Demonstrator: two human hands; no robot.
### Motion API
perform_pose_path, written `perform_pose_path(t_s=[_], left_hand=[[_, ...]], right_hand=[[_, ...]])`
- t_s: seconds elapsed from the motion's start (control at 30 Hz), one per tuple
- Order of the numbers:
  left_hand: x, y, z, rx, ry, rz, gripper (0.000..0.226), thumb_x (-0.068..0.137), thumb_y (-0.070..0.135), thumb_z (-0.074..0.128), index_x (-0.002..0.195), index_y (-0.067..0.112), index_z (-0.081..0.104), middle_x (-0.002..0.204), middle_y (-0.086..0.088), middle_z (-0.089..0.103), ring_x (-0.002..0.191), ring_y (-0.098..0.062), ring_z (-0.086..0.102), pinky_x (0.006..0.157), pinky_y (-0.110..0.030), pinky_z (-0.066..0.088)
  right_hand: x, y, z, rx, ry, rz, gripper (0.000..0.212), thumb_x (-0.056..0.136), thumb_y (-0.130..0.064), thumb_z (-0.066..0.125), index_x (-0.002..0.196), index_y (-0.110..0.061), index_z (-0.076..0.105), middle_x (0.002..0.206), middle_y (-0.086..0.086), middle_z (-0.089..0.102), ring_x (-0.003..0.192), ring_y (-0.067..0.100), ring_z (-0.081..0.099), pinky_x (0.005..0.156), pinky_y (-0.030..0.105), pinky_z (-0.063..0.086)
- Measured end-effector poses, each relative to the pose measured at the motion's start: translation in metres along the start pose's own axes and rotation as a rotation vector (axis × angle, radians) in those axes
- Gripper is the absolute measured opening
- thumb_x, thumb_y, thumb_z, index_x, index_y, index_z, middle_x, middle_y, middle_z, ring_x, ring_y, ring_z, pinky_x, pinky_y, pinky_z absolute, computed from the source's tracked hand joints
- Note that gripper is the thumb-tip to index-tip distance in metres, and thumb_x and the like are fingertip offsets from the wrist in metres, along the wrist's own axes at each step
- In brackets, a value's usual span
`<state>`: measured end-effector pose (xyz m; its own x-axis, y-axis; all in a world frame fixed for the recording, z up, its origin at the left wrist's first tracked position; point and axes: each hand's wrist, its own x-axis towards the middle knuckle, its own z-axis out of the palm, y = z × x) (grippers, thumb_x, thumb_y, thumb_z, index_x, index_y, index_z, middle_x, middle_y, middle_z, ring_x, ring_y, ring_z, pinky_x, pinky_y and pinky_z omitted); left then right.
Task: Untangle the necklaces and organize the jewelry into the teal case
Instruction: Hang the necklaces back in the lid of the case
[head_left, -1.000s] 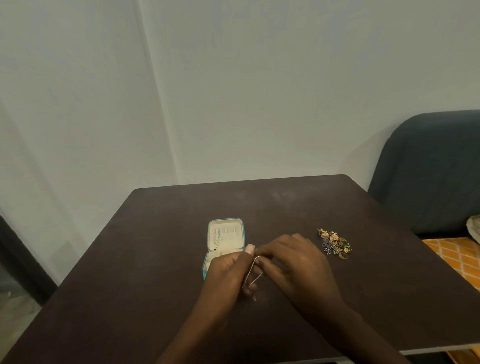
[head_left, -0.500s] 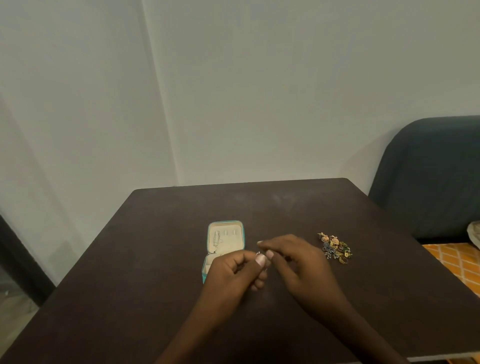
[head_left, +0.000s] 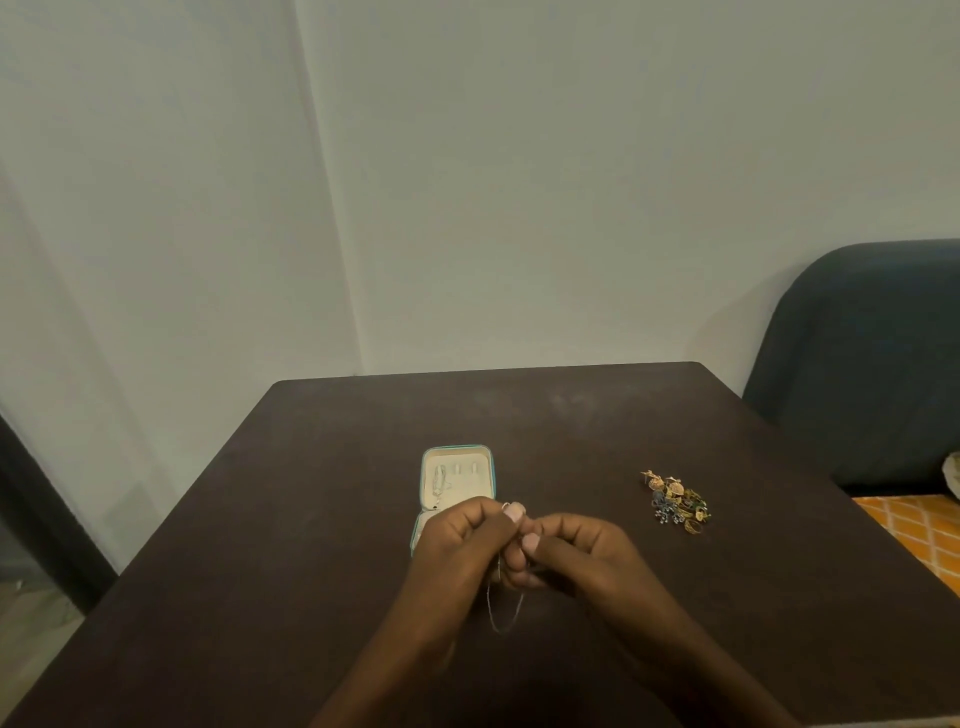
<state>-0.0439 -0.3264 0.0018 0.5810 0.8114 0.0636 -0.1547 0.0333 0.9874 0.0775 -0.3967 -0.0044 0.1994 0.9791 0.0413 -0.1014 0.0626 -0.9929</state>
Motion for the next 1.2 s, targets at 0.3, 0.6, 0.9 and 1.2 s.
perform_pose_path(t_s=[0.3, 0.6, 0.9, 1.2], left_hand=[[0.009, 0.012, -0.007, -0.497, 0.101, -0.294, 0.024, 0.072, 0.026, 0.060, 0.056, 0.010, 0.055, 0.043, 0.000, 0.041, 0.039, -0.011, 0.047, 0.042, -0.021, 0.044], [0.008, 0.020, -0.009, -0.663, 0.016, -0.396, 0.019, 0.074, 0.022, 0.061, 0.060, 0.009, 0.057, 0.037, 0.005, 0.032, 0.028, -0.006, 0.031, 0.034, -0.016, 0.026], [0.010, 0.015, -0.013, -0.548, -0.003, -0.389, 0.017, 0.072, 0.024, 0.063, 0.063, 0.011, 0.058, 0.050, 0.002, 0.044, 0.033, -0.006, 0.036, 0.033, -0.017, 0.025], [0.010, 0.013, -0.013, -0.418, 0.012, -0.373, 0.019, 0.072, 0.027, 0.063, 0.073, 0.011, 0.056, 0.050, 0.004, 0.046, 0.033, -0.002, 0.035, 0.032, -0.013, 0.023]], right_hand=[[0.005, 0.008, 0.005, 0.502, 0.018, 0.080, 0.010, 0.056, -0.019, 0.060, 0.058, -0.010, 0.063, 0.077, 0.016, 0.065, 0.074, 0.024, 0.062, 0.068, 0.035, 0.048], [0.002, 0.006, 0.015, 0.528, 0.104, 0.079, 0.003, 0.063, -0.011, 0.067, 0.065, -0.008, 0.066, 0.050, 0.003, 0.044, 0.061, 0.025, 0.060, 0.056, 0.031, 0.053], [0.004, -0.003, 0.009, 0.394, 0.062, 0.073, 0.021, 0.079, -0.014, 0.055, 0.078, -0.012, 0.076, 0.062, 0.002, 0.059, 0.053, 0.011, 0.056, 0.045, 0.019, 0.037], [0.020, -0.026, 0.005, 0.360, -0.022, 0.114, 0.031, 0.074, -0.007, 0.054, 0.101, -0.004, 0.068, 0.071, 0.003, 0.066, 0.052, 0.011, 0.059, 0.045, 0.019, 0.040]])
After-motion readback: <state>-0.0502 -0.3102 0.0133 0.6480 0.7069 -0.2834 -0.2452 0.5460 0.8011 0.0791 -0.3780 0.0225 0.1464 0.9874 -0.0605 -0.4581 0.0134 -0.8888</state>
